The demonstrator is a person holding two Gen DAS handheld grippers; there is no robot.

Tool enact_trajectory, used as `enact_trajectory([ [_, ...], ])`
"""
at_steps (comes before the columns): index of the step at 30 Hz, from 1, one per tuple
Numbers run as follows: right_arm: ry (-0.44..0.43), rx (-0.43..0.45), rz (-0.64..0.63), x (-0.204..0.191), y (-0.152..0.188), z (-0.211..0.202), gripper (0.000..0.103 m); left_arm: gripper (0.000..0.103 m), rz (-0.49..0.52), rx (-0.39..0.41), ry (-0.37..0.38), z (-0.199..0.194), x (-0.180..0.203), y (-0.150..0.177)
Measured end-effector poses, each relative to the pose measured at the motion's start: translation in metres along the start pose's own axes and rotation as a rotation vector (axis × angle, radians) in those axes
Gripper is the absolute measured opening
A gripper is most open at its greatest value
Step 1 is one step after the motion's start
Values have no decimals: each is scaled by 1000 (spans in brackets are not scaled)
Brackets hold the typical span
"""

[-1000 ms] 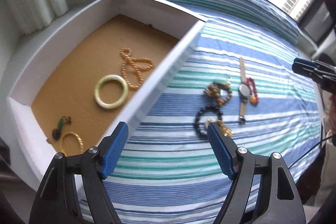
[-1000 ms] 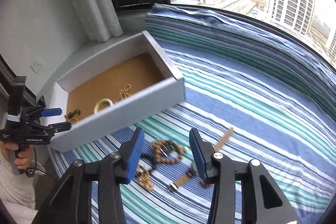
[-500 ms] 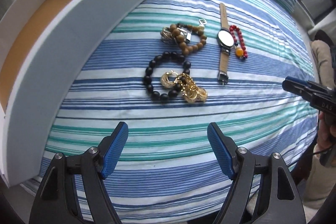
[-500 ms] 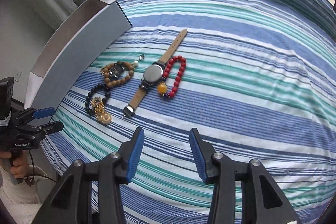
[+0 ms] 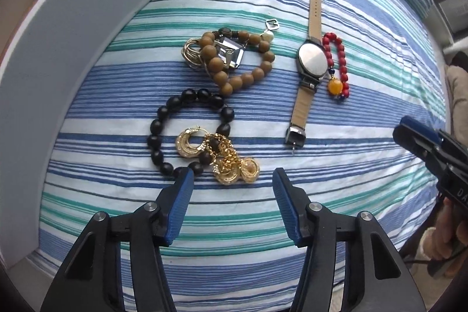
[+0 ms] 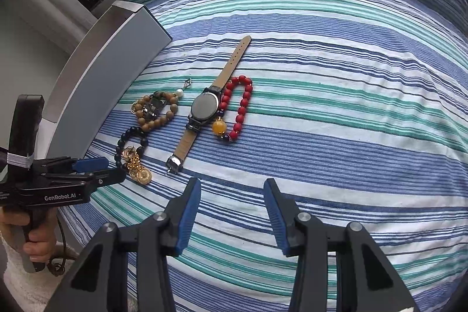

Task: Organize jewelry
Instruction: 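Move both open tools back over the watch and bracelets, then grasp the red bead bracelet with the right tool while the left grasps the gold earrings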

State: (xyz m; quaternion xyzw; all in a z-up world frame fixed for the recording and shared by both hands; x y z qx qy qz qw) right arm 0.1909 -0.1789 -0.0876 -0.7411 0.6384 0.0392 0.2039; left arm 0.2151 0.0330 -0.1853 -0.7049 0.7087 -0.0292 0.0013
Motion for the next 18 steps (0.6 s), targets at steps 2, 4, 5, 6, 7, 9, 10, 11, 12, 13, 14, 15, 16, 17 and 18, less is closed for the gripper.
enact_trajectory([
  [2,7,-27,21,2,-13,14,45,52,-7,-11,5,3,2,0],
  [4,2,-52,32,5,-28,30,45,50,-12,-13,11,4,4,-1],
  [5,10,-60,28,5,-36,38,45,50,-13,-13,13,4,5,-2],
  [6,26,-67,16,5,-43,47,45,50,-15,-13,14,4,5,-3],
  [7,38,-75,2,4,-49,55,45,50,-16,-12,16,4,4,-4],
  [9,65,-93,-21,2,-57,70,45,50,-22,-11,17,4,3,-7],
  [10,78,-93,-40,1,-59,76,45,50,-24,-9,18,3,1,-8],
  [11,91,-94,-71,-2,-60,80,45,50,-24,-8,19,2,0,-8],
  [12,106,-96,-105,-5,-59,84,38,50,-25,-6,18,3,0,-10],
  [13,123,-100,-129,-7,-57,86,35,50,-27,-5,19,2,-2,-10],
  [14,132,-99,-143,-9,-56,87,32,50,-29,-5,22,2,-3,-11],
  [15,137,-100,-160,-11,-54,87,29,50,-32,-5,25,1,-6,-11],
  [16,146,-98,-176,-13,-54,87,27,50,-36,-5,30,0,-7,-12],
  [17,154,-96,-187,-14,-53,86,24,50,-41,-4,35,-1,-9,-12],
  [18,157,-99,-192,-15,-52,85,24,50,-45,-2,40,-2,-11,-13],
])
Point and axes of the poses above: each gripper's, at about its wrist camera, not at the fingertips, and z roughly the way its jaws point, x to its right, y to its underside, the point moved 5 cm from there along z, roughly the way its jaws point, and after that the axes turned 8 degrees about -y, right-handed, at the moved point
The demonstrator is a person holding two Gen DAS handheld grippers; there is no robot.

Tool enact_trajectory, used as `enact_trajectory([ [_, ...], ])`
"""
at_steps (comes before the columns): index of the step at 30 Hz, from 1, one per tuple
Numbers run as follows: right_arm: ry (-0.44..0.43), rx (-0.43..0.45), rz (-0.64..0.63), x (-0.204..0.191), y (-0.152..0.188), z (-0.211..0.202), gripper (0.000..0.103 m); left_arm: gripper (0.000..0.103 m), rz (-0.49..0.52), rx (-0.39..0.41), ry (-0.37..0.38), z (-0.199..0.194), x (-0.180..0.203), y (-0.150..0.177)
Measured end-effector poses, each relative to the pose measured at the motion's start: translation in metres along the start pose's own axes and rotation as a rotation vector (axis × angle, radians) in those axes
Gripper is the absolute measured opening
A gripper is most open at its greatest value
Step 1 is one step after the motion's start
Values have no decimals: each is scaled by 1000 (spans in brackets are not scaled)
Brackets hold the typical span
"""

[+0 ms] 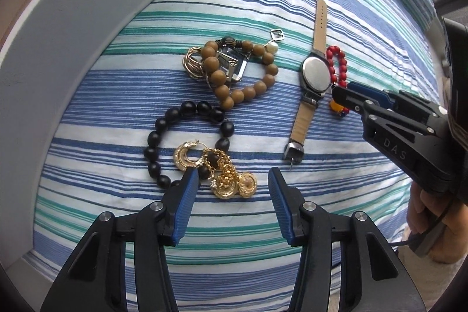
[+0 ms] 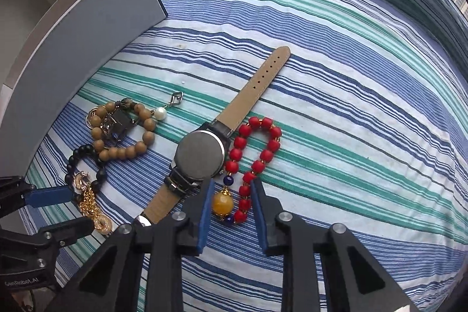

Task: Organize jewelry
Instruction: 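Grasp the red bead bracelet with the right tool while the left grasps the gold earrings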

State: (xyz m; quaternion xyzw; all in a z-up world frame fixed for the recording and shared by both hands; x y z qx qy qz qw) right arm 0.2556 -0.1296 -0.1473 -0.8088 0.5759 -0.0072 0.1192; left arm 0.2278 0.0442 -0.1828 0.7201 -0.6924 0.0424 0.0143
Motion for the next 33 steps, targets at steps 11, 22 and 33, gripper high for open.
enact_trajectory([
  [11,29,-62,-103,-24,10,9,17,37,-17,-34,19,4,-4,2],
  [22,0,-84,-54,-18,1,15,17,14,-23,-74,11,25,5,3],
  [33,-52,-51,-25,-10,19,-14,17,5,4,42,52,-24,4,7],
])
Point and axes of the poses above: each gripper's, at about its wrist camera, not at the fingertips, and z roughly the way its jaws point, x to its right, y to its underside, the point moved 5 cm from there along z, roughly the way its jaws point, and after that the axes turned 8 degrees about -y, right-handed, at the moved point
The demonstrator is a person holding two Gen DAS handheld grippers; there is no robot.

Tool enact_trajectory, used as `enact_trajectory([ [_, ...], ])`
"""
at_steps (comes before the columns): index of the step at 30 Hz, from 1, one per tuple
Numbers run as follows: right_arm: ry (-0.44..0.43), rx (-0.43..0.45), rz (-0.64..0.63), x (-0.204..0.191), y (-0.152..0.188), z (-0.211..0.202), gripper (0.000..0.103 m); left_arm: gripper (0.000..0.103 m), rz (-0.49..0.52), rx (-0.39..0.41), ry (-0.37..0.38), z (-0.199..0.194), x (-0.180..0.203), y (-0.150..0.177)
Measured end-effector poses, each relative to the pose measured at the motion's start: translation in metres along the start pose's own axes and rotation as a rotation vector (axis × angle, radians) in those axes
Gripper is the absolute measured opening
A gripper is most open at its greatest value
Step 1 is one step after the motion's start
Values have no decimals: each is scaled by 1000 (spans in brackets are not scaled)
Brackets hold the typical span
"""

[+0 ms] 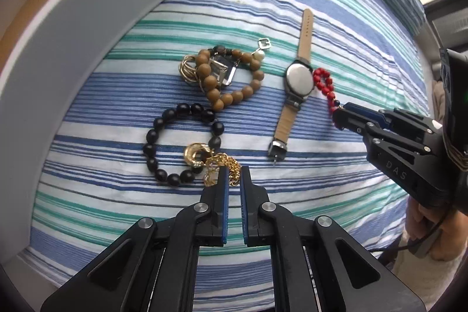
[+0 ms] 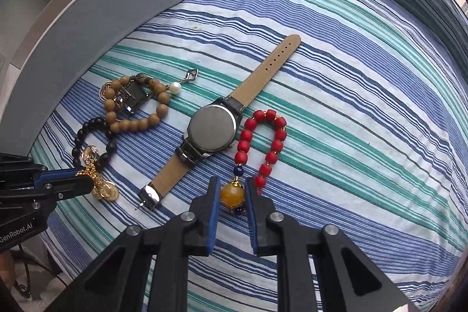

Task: Organize jewelry
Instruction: 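Grasp the red bead bracelet with the right tool while the left grasps the gold earrings, then carry both held pieces into the white box and open both tools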

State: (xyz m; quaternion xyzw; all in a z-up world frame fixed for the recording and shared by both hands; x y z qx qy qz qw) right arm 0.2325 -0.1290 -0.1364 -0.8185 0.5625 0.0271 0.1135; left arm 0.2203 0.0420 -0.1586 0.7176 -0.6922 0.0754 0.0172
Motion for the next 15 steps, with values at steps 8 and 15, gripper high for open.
enact_trajectory([
  [8,-44,86,-2,-4,4,-69,17,5,35,101,37,-67,0,7],
  [15,-80,144,-59,-42,-6,-124,17,5,47,180,38,-119,-12,10],
])
Point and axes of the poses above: each gripper's, at about its wrist camera, not at the fingertips, and z roughly the way its jaws point, x to its right, y to its underside, the point moved 5 cm from there along z, roughly the way its jaws point, and after that the axes turned 8 degrees about -y, right-handed, at the moved point
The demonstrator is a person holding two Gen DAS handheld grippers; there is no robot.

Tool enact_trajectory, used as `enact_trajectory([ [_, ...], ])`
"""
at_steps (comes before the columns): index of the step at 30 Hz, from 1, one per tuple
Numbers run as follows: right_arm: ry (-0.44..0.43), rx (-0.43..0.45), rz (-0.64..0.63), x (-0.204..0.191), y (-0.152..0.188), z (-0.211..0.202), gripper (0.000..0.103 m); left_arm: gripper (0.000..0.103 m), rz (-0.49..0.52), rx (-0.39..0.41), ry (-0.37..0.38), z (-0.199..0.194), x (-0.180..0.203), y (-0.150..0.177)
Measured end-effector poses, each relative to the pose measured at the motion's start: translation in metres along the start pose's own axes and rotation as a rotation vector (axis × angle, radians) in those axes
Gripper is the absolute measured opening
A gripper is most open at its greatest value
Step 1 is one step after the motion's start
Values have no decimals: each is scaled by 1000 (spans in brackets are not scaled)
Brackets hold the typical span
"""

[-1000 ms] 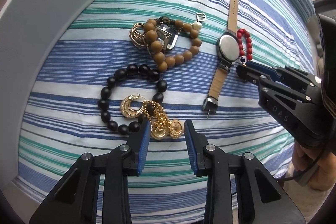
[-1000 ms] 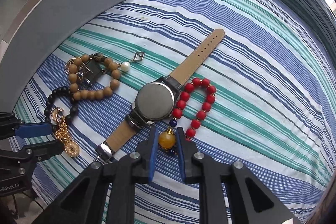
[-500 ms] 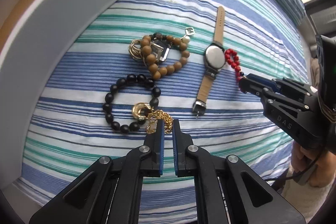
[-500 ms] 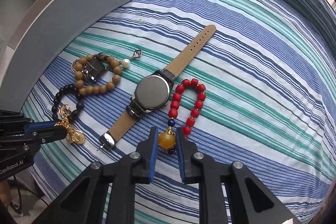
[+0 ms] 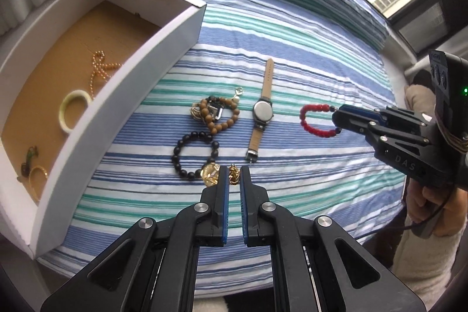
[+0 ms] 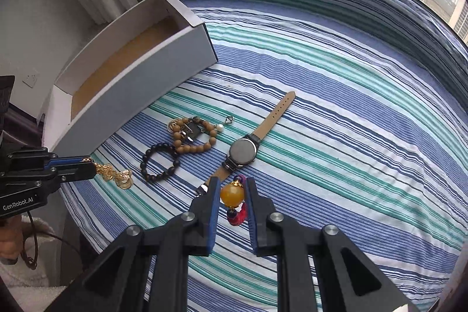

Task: Organize jewelry
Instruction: 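Carry both held pieces into the white box and open both tools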

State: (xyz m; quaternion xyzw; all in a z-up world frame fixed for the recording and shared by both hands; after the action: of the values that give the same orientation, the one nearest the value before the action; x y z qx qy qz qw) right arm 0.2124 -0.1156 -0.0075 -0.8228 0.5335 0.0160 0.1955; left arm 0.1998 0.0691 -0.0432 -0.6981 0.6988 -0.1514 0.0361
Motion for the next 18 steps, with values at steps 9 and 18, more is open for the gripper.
enact_trajectory([
  [9,-54,99,-135,-90,-55,-42,17,5,-57,143,-38,-77,-63,-12],
  [18,-117,134,-264,-194,-133,-12,17,4,-233,181,-140,-84,-182,-29],
])
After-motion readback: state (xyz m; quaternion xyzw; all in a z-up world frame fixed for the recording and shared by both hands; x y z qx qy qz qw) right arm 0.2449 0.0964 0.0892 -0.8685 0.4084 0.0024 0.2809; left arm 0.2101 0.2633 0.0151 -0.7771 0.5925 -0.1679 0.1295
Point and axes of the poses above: each gripper's, at about its wrist camera, not at the fingertips, and z roughly the way its jaws point, x to its right, y to its underside, the point moved 5 cm from there along z, roughly the way its jaws point, and after that the axes turned 8 degrees about -y, right-handed, at the moved point
